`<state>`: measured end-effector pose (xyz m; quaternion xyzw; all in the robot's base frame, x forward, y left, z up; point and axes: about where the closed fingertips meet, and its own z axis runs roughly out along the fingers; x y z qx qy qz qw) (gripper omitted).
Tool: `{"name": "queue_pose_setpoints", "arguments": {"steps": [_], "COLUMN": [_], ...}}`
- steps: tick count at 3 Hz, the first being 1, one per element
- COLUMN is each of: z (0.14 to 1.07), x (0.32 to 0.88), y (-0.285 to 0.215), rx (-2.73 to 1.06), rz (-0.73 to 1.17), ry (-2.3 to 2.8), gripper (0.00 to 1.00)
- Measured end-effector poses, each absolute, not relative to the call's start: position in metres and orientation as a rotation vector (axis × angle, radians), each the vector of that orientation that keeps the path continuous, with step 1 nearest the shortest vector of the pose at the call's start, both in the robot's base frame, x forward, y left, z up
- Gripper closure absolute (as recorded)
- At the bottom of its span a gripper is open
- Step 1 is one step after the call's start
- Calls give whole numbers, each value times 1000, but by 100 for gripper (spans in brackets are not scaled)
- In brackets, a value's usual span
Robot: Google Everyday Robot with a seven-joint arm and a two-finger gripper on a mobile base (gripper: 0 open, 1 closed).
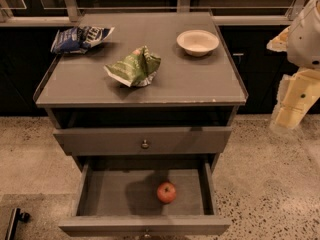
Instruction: Pick apple from middle drawer and place on counter
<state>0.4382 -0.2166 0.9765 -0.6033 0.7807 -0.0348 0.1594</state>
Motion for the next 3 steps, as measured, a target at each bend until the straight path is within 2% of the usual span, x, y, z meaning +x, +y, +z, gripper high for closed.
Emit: {"name": "queue_pose_setpoints", "arguments": {"steps": [1, 2, 3], "z": [976, 963, 891], "x": [438, 435, 432], "y": [-217, -188, -151], "rx": [-1724, -1801, -1861], "rz": [-99, -91, 95], "ry": [2231, 2145, 2057], "gripper": [0, 0, 0]}}
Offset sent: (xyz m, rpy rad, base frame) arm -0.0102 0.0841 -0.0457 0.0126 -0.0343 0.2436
